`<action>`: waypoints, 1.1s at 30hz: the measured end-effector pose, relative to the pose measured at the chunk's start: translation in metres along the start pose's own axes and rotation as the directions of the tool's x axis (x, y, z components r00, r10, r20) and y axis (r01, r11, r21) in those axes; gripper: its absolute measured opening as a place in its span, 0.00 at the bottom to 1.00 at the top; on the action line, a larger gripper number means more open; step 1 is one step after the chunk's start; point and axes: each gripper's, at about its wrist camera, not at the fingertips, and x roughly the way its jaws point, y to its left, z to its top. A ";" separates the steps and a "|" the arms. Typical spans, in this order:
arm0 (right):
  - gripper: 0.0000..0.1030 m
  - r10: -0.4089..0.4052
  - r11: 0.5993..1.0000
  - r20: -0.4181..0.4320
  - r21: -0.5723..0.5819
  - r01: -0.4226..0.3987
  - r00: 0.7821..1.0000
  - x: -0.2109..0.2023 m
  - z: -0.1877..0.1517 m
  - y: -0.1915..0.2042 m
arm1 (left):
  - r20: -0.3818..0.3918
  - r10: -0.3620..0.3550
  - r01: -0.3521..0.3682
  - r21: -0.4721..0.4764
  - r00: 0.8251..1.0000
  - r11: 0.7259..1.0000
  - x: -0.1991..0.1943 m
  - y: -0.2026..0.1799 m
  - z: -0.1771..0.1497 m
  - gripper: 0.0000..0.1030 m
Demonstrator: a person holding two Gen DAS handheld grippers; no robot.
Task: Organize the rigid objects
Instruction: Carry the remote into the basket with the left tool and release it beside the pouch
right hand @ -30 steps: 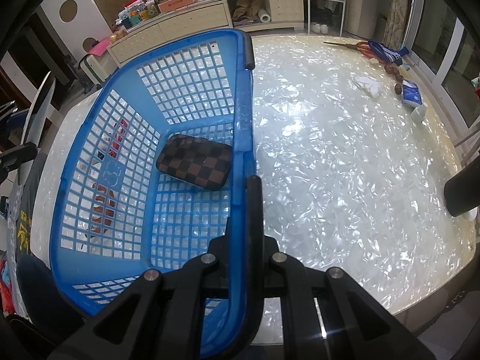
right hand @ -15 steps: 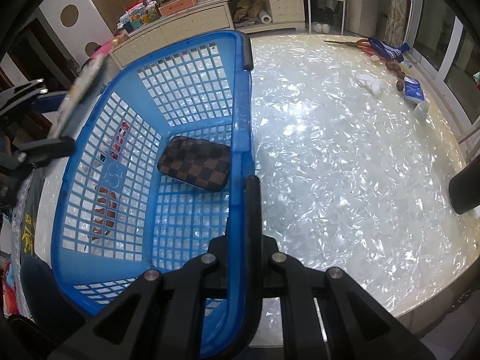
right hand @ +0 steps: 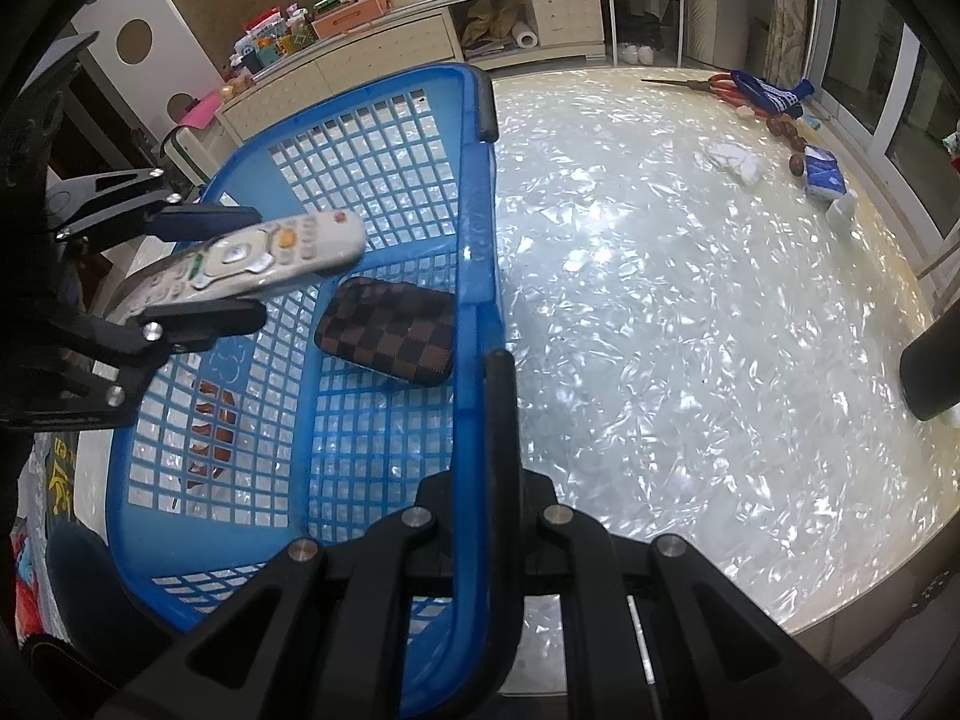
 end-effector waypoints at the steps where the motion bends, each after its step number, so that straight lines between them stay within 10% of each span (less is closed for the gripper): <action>1: 0.07 0.001 1.000 0.001 0.001 -0.001 1.000 0.000 0.000 0.000 | -0.001 -0.002 0.002 0.005 1.000 1.000 0.002 0.000 0.001 0.50; 33: 0.07 0.020 1.000 0.015 0.020 -0.020 1.000 -0.001 -0.002 -0.001 | -0.145 0.030 -0.007 0.158 0.989 0.987 0.046 -0.019 0.010 0.51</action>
